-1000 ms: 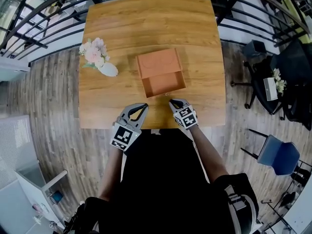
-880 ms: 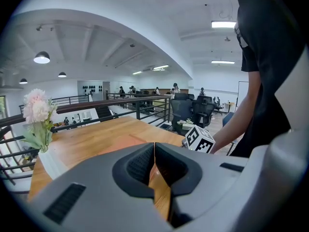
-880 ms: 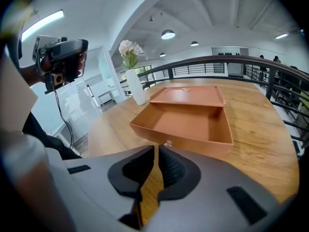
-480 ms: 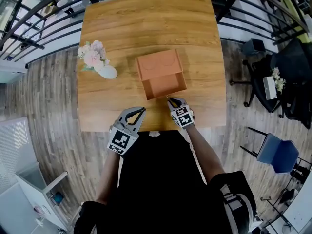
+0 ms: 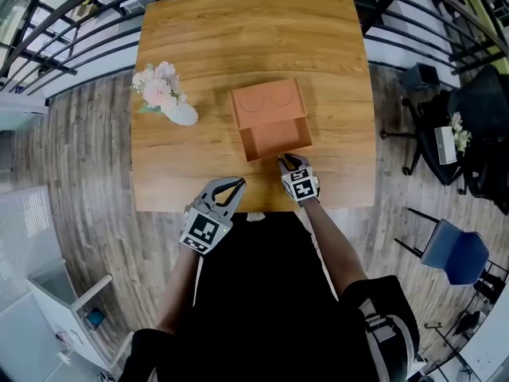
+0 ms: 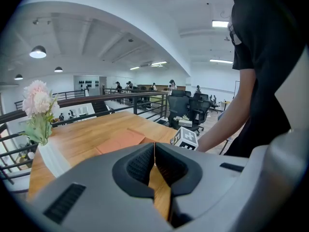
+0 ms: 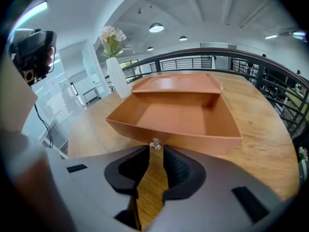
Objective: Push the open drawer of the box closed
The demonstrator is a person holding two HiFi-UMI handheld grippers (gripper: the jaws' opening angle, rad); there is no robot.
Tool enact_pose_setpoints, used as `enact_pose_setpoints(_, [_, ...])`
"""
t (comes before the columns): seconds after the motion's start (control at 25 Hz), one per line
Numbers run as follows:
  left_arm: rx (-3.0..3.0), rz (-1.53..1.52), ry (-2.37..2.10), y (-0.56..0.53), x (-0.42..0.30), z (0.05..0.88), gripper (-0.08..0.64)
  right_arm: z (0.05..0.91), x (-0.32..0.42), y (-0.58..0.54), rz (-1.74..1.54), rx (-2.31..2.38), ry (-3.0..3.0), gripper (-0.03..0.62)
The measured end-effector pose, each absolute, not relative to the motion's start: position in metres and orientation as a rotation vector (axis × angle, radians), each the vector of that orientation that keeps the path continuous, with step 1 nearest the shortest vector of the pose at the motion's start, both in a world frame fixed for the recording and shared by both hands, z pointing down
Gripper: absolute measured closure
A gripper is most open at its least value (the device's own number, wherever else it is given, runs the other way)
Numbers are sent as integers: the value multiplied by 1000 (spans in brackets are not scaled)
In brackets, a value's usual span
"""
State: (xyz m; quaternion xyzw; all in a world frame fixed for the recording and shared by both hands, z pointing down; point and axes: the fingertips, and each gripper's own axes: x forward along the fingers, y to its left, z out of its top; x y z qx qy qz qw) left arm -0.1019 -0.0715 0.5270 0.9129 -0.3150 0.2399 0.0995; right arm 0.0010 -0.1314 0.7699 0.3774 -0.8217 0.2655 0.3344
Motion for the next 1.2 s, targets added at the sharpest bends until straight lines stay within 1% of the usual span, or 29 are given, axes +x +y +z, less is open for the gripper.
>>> enact_pose_setpoints(0.44, [2669,700,-984,-83,-121,527,535,778,-5,-133,775,975,-2140,489])
enact_pose_setpoints(0.56, [2659,701,-996,-82,-123,529,535,780,-7,-134,795,985,-2141,489])
enact_pose_setpoints(0.72, [2648,704,-1004,-79,-125,531,535,780,-9,-138,824,1009,-2141,509])
enact_pose_setpoints(1.2, [2642,692,-1026,-85,-128,530,535,777,-9,-139,866,1010,-2169,511])
